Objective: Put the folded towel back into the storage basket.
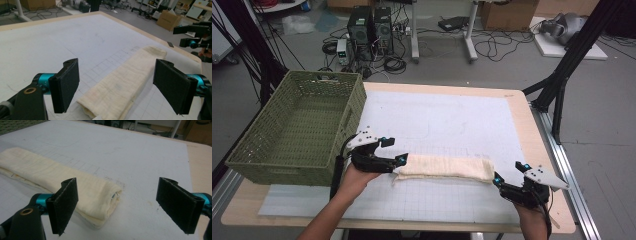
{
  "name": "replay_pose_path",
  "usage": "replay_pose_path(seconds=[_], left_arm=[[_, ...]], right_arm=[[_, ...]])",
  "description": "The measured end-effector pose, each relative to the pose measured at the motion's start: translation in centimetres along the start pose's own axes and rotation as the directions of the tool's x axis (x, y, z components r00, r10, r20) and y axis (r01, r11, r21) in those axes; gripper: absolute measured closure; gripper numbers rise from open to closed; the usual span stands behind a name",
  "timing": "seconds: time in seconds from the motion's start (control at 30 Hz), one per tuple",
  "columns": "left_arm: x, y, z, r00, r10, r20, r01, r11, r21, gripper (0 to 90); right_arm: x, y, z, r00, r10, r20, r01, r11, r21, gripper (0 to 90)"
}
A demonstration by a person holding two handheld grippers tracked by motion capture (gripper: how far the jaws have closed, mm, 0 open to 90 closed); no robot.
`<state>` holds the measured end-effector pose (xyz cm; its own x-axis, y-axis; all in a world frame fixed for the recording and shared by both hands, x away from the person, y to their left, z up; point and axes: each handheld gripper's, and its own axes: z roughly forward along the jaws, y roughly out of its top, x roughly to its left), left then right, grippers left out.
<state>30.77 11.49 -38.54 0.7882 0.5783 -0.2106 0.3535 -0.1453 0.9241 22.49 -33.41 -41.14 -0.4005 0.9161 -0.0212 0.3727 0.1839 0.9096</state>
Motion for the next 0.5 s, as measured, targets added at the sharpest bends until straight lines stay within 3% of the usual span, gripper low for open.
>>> replay_pose_path(seconds=[0.33, 0.5], left_arm=[[0.6, -0.4, 0.7, 0.9996, -0.013, -0.026, 0.015, 0.9986, 0.05, 22.1], [0.9, -1.1, 1.7, 0.9987, -0.023, -0.045, 0.028, 0.9937, 0.109, 22.3]], right_arm=[[-0.2, 0.0, -0.1, 1.0, 0.005, 0.001, -0.005, 1.0, -0.004, 16.7], [-0.1, 0.0, -0.1, 1.0, 0.003, 0.001, -0.003, 1.0, -0.003, 16.7]])
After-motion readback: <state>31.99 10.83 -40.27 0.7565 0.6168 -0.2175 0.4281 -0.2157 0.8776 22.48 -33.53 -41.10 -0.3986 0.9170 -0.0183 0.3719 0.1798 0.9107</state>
